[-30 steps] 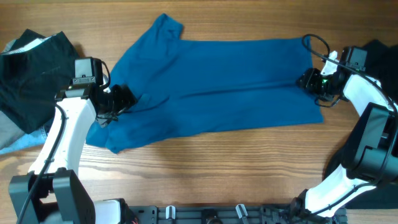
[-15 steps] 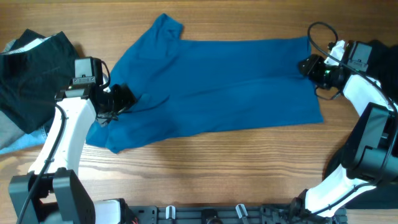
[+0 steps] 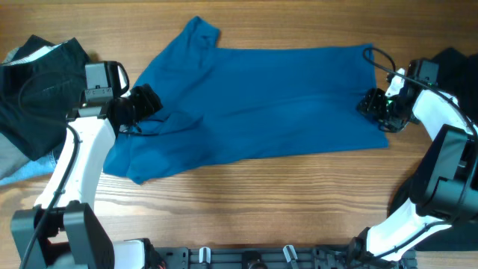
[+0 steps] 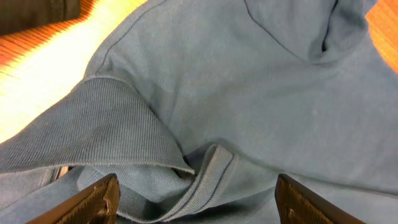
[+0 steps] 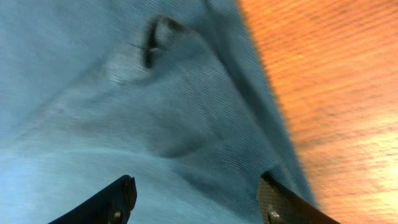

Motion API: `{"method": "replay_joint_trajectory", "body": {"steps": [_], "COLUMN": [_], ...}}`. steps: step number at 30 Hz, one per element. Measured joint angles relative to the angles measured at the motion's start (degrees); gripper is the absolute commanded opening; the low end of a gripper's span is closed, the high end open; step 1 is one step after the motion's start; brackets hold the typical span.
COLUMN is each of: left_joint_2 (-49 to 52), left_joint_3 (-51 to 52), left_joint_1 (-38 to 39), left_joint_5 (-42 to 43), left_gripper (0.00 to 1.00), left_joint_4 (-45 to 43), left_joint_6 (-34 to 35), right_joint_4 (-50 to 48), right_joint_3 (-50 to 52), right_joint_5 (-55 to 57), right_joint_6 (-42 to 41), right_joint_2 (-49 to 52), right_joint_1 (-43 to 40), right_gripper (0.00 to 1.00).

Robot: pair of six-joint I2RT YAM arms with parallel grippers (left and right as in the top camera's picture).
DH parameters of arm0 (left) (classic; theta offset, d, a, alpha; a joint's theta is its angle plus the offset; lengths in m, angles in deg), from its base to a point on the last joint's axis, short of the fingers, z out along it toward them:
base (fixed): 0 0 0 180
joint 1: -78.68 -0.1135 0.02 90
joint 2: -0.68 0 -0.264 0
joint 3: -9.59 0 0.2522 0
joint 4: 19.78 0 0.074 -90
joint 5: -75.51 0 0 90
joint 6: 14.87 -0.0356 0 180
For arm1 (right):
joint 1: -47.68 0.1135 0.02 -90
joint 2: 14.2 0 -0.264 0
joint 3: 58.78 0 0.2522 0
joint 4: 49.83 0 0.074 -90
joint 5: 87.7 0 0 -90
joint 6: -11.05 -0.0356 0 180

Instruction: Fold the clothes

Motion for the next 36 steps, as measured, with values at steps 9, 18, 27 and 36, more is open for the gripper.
{"method": "replay_joint_trajectory", "body": {"steps": [9,18,27,36], "left_joint_2": [10.97,17.11,17.84,18.16], "left_joint_3": [0.0,-2.71,-3.82,-3.21], "left_joint_1": [3.39,3.74,2.71,-0.72], "left_joint_5": [1.81,2.78,-2.47,-3.02], "left_gripper": [0.84,0.76,0.68,0.69], "left_joint_4": [-1.29,0.44,15.67,20.52], "left_joint_6": [-1.55,-2.62,-2.97,-2.97], "right_joint_4": [6.27,10.27,16.96,21.73], "right_joint_3": [-0.04,-0.02,-0.02,-0.02], "right_joint_5": [6.4,8.13,13.64,18.38], "right_joint_6": [1.25,2.08,0.13,-4.04], "right_joint_2": [-0.48,-0.48,-0.48,-0.48], "right_joint_1": [0.09,0.09,0.09,0.09], "right_gripper": [0.79,0.78,0.8,0.8]}}
